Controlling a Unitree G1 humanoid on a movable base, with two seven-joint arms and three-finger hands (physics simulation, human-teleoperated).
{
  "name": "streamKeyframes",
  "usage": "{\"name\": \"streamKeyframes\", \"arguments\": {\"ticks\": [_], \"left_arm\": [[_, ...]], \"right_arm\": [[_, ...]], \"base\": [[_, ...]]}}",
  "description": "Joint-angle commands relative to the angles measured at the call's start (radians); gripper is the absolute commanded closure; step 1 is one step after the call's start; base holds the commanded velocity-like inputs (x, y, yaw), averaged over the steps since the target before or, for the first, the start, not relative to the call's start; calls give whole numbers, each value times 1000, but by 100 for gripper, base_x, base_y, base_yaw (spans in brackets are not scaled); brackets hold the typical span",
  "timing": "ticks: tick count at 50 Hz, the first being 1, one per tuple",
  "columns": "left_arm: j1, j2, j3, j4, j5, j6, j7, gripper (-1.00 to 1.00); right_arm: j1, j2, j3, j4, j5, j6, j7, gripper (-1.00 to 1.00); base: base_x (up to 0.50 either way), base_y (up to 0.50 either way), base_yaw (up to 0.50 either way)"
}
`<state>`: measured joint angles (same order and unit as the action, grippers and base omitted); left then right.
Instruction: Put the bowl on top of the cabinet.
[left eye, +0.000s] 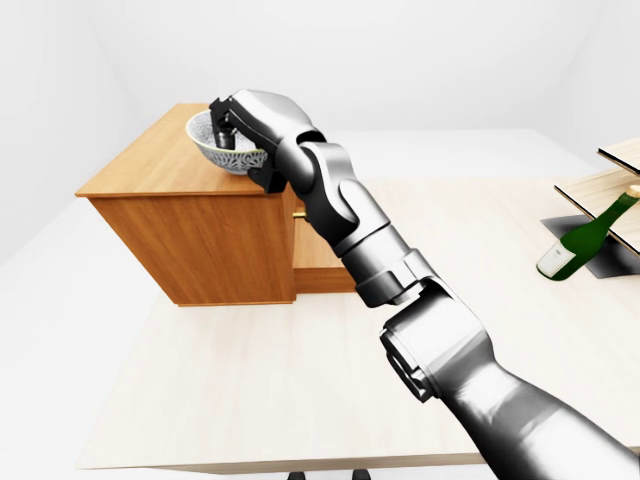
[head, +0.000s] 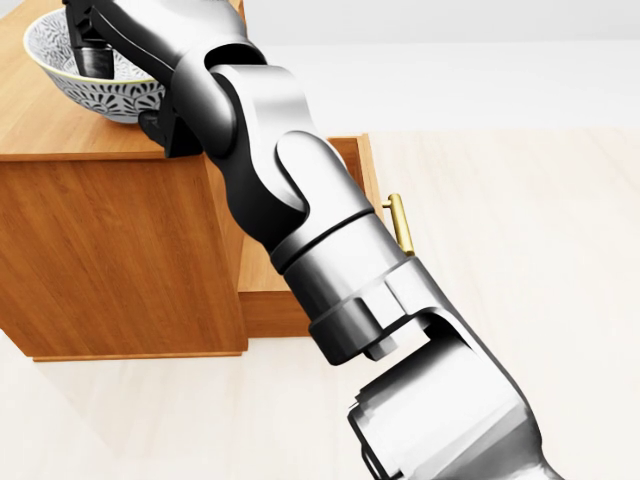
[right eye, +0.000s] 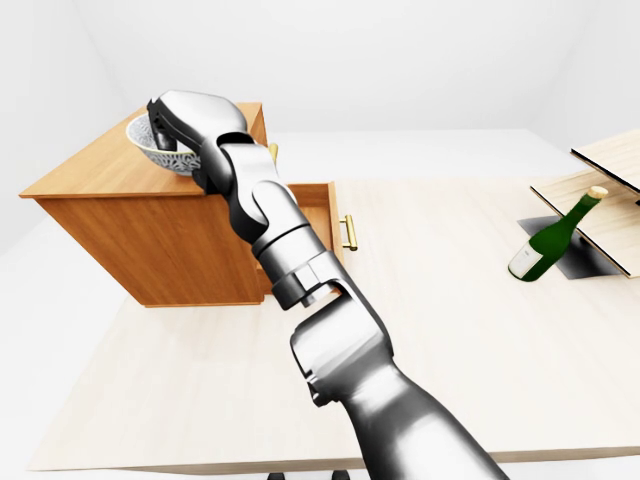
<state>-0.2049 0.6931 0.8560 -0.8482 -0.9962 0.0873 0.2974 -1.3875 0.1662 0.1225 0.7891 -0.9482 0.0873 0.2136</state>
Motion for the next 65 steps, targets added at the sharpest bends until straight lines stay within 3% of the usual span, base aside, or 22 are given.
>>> {"name": "streamKeyframes", "arguments": {"ticks": [1,40,61,63,64,65], "left_arm": [[-1,1,-1,0,-1,0,2,-100],[-1,7,3,3,-9,0,6,-100],[1,11,10,4,-18,0,11,-100],[1,12,9,5,-17,0,11,-100],[1,12,11,4,-20,0,12,-100],[1,12,11,4,-20,0,13,-100]], "right_arm": [[2,-4,-10,15,7,0,-39,100],[-45,-27,-18,138,16,0,-102,100],[-15,-5,-4,129,-2,0,-109,100],[-13,-5,-5,127,-3,0,-109,76],[-11,-5,-4,128,-5,0,-112,23],[-11,-6,-4,129,-6,0,-113,-51]], "base": [[0,0,0],[0,0,0],[0,0,0],[0,0,0],[0,0,0],[0,0,0]]}}
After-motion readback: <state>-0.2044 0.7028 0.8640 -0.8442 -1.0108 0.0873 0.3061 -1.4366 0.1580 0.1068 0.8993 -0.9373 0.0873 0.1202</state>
